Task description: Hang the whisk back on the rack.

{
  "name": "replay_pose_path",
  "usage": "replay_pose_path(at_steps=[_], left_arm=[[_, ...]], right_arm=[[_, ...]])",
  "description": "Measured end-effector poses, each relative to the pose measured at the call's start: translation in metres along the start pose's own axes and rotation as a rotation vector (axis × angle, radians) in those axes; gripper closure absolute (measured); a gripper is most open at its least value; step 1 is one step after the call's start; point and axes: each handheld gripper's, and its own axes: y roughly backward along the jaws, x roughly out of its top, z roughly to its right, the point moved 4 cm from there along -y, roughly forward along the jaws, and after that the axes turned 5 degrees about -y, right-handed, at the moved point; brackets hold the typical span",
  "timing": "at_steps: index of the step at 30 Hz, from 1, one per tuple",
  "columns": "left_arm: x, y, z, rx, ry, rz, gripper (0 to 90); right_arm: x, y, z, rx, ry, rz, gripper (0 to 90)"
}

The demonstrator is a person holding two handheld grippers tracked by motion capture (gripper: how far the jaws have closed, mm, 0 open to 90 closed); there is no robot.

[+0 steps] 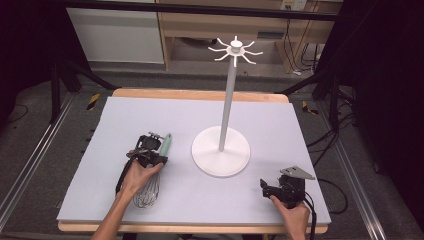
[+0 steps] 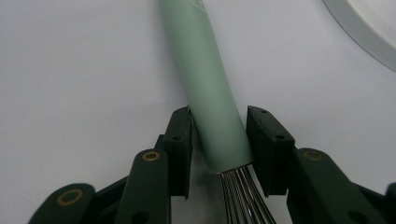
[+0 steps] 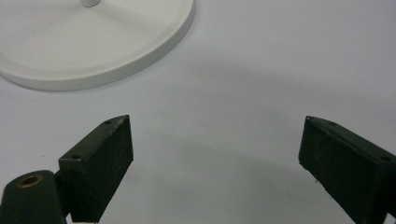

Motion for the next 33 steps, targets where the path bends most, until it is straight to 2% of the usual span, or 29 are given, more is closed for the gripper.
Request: replay_pose_path(at_steps=[7,13,17,20,28,33], left_arm=[[-0.001,0.003,-0.003,-0.018,0.006,-0.026,63.2],[-0.006,0.008,-0.005,-0.020,-0.026,-0.050,64.3],[-0.011,0.013,-0.005,-0.041,-0.032,-0.040,65.6],[-0.014,0.017,-0.006,-0.029,-0.046,-0.043,66.5],[-0.020,0.018,-0.010,-0.049,-0.061,-0.066,66.5],[-0.020,0.016,-0.009,-0.038,-0.078,-0.070,65.6]], right_arm=[[0.000,-0.001,0.000,-0.003,-0.004,-0.001,10.5],[0.000,-0.001,0.000,-0.003,-0.001,-0.001,10.6],[-0.001,0.000,0.000,-0.001,-0.001,-0.002,10.8],[-0.001,0.000,0.000,-0.002,-0.001,0.000,10.8],[-0.001,-0.001,0.000,-0.001,0.000,-0.002,10.8],[-0.001,-0.001,0.000,-0.001,-0.001,-0.007,10.8]])
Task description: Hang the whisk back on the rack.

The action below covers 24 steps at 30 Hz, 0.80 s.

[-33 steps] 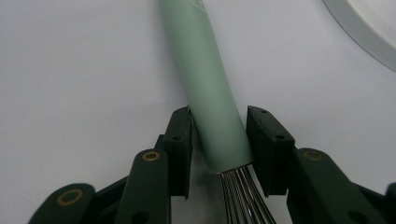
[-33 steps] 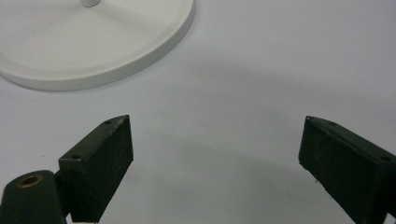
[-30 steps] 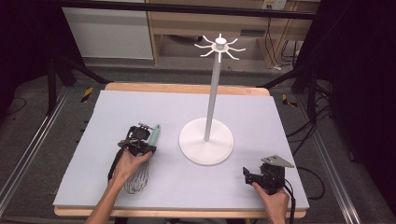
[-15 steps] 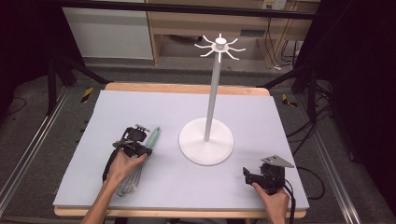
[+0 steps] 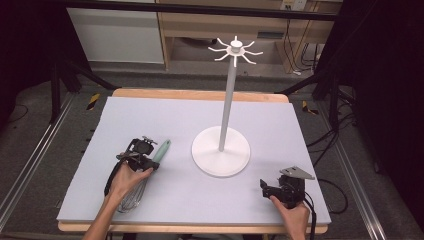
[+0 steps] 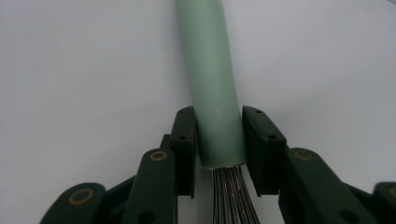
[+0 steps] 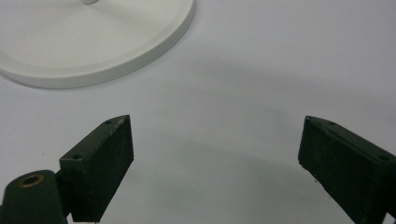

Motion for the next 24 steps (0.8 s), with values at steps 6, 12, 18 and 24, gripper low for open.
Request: replay_pose_path(at_steps=[6,12,18,24], left_arm=[[0.005,0.007,-0.001,0.028,0.003,0.039,55.3],[0.018,0.018,-0.002,0.048,0.001,0.068,51.3],[0.020,0.004,-0.002,0.037,0.004,0.021,53.2],[0.015,-0.003,-0.004,0.038,0.017,-0.007,59.8]], right_arm=[[0.000,0.000,0.000,0.001,-0.001,0.000,10.8],[0.000,0.000,0.000,0.002,-0.001,0.000,10.8],[0.000,0.000,0.000,0.004,0.002,0.001,10.8],[0.000,0.000,0.001,0.008,0.004,-0.003,10.8]])
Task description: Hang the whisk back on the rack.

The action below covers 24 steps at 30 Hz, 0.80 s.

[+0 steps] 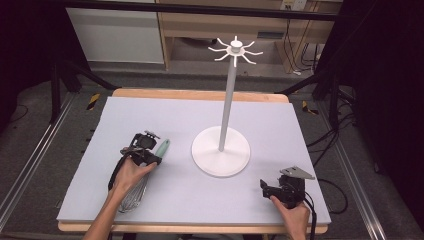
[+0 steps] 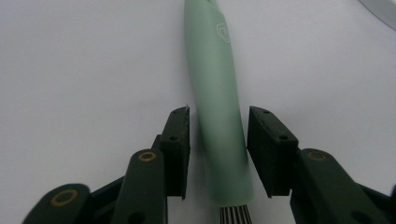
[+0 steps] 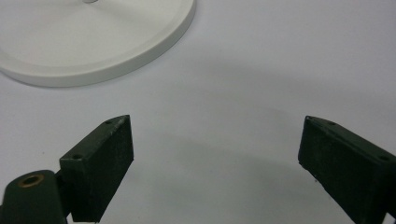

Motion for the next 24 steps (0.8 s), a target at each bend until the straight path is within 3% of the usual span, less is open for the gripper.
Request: replay_pose_path(at_steps=[4,13,18,24], left_arm=[[-0.0014,-0.0039,-0.0006,-0.010,0.012,-0.014,62.3],[-0.0010,-0.0050,0.0002,0.011,0.029,-0.017,66.0],[-0.0002,-0.0045,-0.0010,0.010,0.060,-0.028,68.4],[-0.0009,0.0002,0.0013,0.000,0.053,-0.011,68.9]], right_arm=[[-0.0001,-0.0008,-0.0009,-0.001,0.000,-0.005,10.8],[-0.0003,-0.0008,-0.0008,0.005,0.003,-0.005,10.8],[-0.0003,-0.0010,-0.0008,0.005,0.002,-0.006,10.8],[-0.0004,-0.0010,-0.0001,0.001,0.002,-0.004,10.8]])
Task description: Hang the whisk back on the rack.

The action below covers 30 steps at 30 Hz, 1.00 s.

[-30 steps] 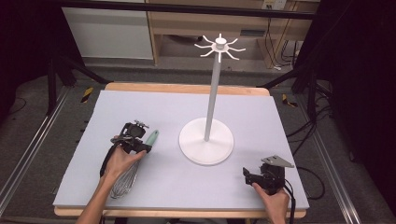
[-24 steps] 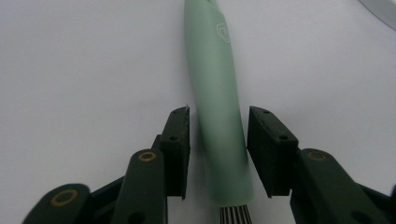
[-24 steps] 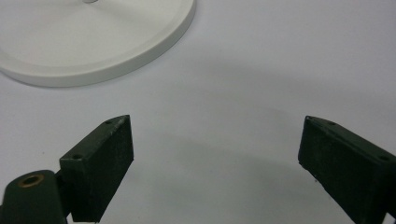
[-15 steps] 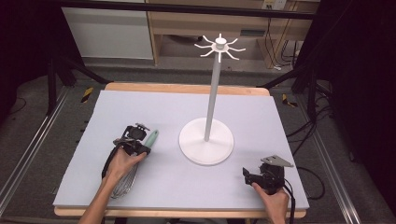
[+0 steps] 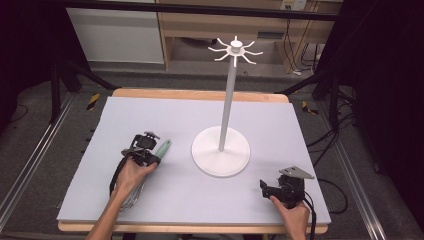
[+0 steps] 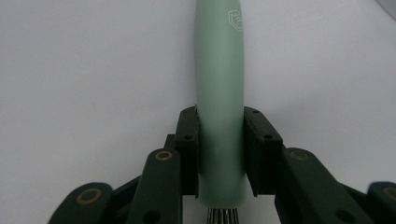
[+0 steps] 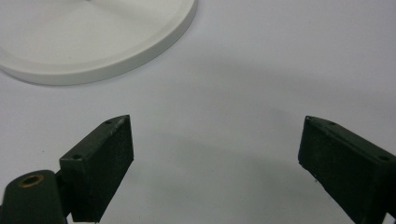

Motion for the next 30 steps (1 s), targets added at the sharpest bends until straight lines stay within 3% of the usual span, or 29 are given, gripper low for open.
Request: replay_pose_path(at_steps=[5,12,23,27,30], left_arm=[[-0.002,0.015,0.000,-0.014,-0.001,0.059,69.0],[-0.007,0.041,0.001,-0.037,0.008,0.189,69.0],[-0.017,0.083,0.003,-0.022,0.008,0.399,69.0],[-0.020,0.095,0.002,-0.004,0.004,0.463,69.0],[-0.021,0.102,0.003,-0.015,0.008,0.501,69.0]], right_arm=[[0.000,0.000,0.000,0.001,0.001,-0.001,10.8],[0.000,0.001,0.001,-0.003,-0.012,-0.002,10.8],[0.000,0.001,0.002,-0.007,-0.011,0.005,10.8],[0.000,0.000,0.001,-0.007,-0.013,0.002,10.8],[0.000,0.000,0.001,-0.007,-0.013,0.003,10.8]])
